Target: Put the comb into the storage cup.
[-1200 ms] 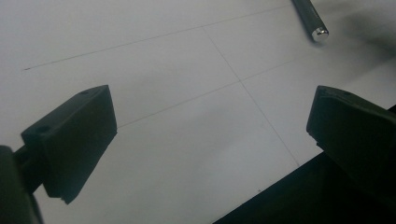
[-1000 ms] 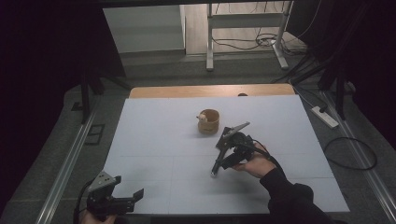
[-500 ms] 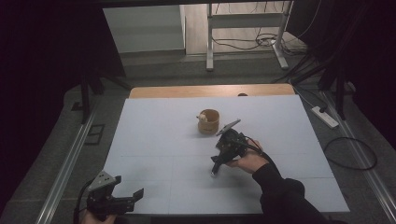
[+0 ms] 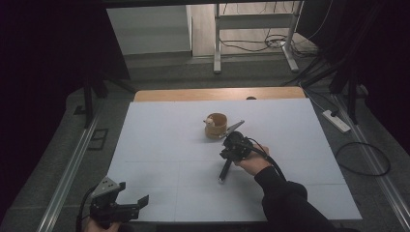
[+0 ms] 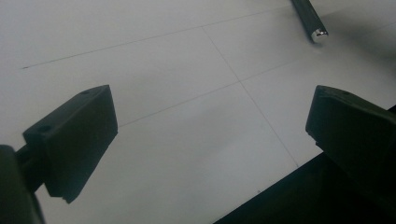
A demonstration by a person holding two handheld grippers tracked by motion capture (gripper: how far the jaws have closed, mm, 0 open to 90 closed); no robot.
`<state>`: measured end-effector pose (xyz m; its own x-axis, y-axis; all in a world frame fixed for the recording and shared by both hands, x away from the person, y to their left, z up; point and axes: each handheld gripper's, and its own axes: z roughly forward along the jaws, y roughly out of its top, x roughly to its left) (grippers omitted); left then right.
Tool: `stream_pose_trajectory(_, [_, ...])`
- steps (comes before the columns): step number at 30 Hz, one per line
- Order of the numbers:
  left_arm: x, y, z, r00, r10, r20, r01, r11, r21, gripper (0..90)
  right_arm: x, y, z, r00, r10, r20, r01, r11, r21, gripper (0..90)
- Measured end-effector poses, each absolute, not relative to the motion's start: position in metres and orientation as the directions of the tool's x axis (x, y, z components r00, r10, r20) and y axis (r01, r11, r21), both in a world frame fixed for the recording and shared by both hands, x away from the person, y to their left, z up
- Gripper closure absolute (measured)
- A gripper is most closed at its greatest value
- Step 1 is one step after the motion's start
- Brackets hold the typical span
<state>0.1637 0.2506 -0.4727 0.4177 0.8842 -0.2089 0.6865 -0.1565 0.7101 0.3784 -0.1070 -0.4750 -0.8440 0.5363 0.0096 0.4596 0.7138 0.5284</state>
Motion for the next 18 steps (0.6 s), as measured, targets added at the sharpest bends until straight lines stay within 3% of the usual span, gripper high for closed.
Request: stream_pose_trajectory(18, [0.164, 0.25, -0.473, 0.414, 0.886, -0.209, 0.689, -0.155, 0.708, 3.2, 0.391, -0.102, -0.493, -0.84, 0.543, 0.024, 0.486, 0.73, 0.481, 89.6])
